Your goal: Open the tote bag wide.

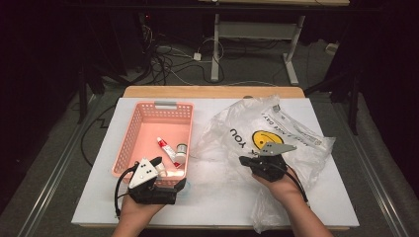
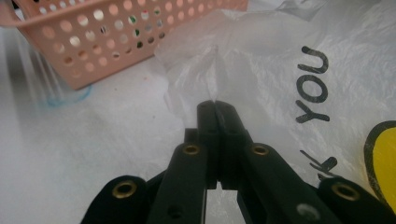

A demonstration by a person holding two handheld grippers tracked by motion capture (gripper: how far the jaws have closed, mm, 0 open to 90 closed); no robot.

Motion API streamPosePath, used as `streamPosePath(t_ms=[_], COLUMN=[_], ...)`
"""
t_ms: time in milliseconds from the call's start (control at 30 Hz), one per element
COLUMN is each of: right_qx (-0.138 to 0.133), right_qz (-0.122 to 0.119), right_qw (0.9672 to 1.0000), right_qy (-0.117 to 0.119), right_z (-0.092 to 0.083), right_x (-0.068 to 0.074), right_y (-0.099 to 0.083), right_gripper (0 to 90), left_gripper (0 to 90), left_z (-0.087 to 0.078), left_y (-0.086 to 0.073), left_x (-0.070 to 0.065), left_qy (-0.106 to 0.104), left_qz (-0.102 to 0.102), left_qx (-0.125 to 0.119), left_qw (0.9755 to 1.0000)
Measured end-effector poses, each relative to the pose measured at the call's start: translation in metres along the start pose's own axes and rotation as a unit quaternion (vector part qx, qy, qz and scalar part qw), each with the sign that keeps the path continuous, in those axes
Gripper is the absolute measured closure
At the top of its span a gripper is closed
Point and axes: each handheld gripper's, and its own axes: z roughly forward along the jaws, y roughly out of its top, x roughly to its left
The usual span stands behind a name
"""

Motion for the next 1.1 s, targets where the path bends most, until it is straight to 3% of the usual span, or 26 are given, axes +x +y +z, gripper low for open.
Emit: streamPosePath(t_ms=[533,800,967,1100], right_qx=[-0.081,-0.103,-0.120,-0.147], right_qz=[-0.007,-0.017,-0.017,-0.012], right_qw=[0.9964,0.9939,0.9918,0.9884], right_qy=[-0.026,-0.036,-0.039,-0.035], right_z=[-0.040,-0.051,-0.056,-0.062], right_x=[-0.004,-0.002,0.000,0.000], right_y=[0.026,0.046,0.057,0.058], right_gripper=[90.0,90.0,90.0,90.0], left_gripper=[0.0,0.0,0.0,0.0], left_z=[0.000,-0.001,-0.003,-0.006], left_y=[0.000,0.000,0.000,0.000], left_x=[0.002,0.004,0.006,0.010], left_qy=[0.001,0.004,0.005,0.007], left_qz=[-0.001,-0.003,-0.004,-0.009], left_qx=[0.000,-0.001,-0.004,-0.002], left_qw=[1.0000,1.0000,1.0000,0.9999])
